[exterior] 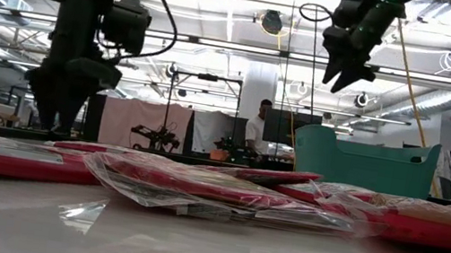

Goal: Sort popcorn bags into baskets
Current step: Put the red popcorn bag into the green bin

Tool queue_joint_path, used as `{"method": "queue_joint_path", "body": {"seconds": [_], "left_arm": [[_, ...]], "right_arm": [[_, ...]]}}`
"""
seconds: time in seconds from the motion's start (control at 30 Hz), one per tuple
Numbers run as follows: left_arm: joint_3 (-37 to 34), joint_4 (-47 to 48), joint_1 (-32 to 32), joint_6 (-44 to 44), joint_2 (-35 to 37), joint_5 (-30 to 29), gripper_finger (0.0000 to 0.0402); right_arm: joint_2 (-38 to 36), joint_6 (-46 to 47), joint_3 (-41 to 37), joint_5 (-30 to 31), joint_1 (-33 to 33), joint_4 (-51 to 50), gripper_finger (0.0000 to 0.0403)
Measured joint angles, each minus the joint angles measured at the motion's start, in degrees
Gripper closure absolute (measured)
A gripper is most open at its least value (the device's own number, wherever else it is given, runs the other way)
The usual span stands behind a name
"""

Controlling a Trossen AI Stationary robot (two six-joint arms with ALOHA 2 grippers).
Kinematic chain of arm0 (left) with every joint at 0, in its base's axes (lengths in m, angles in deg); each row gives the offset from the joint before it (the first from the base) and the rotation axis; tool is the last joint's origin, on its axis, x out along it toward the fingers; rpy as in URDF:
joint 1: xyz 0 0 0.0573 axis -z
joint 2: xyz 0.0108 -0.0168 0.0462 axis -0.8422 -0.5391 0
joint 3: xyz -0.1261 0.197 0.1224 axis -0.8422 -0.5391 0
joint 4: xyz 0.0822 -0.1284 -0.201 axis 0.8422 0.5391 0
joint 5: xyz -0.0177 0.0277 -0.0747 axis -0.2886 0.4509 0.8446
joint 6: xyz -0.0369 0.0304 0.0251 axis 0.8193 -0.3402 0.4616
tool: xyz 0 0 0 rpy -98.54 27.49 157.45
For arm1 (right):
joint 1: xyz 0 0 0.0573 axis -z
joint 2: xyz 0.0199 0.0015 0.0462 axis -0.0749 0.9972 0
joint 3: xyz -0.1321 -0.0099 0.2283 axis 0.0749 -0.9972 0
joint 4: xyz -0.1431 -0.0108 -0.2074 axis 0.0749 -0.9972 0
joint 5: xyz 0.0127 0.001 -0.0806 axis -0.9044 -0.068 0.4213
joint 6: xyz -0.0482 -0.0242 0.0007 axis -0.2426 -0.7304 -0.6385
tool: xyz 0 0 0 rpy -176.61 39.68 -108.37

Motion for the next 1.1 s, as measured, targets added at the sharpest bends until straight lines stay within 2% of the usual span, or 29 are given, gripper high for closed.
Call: {"method": "queue_joint_path", "body": {"seconds": [0.23,0.47,0.63,0.83,1.0,1.1], "left_arm": [[-4.1,-6.9,0.2,-4.0,0.0,-1.9,0.0075],[-8.2,-15.2,0.0,-5.6,0.3,-3.2,0.0116],[-9.6,-17.5,0.0,-7.9,0.3,-4.6,0.0172],[-9.7,-20.5,-0.1,-14.7,0.1,-3.7,0.0273],[-9.7,-25.7,-0.1,-13.6,0.0,-3.1,0.0372],[-9.0,-28.1,-0.3,-10.6,-0.2,-1.7,0.0393]], "right_arm": [[0.0,0.0,0.0,0.0,-3.3,0.9,0.0209],[0.0,1.4,0.0,0.0,-5.9,0.9,0.0209],[0.0,2.2,0.0,0.0,-8.3,0.9,0.0209],[0.0,3.4,0.0,0.1,-11.1,2.8,0.0209],[0.0,5.6,0.0,0.2,-13.5,7.0,0.0209],[0.0,7.0,0.0,0.1,-15.3,9.5,0.0209]]}}
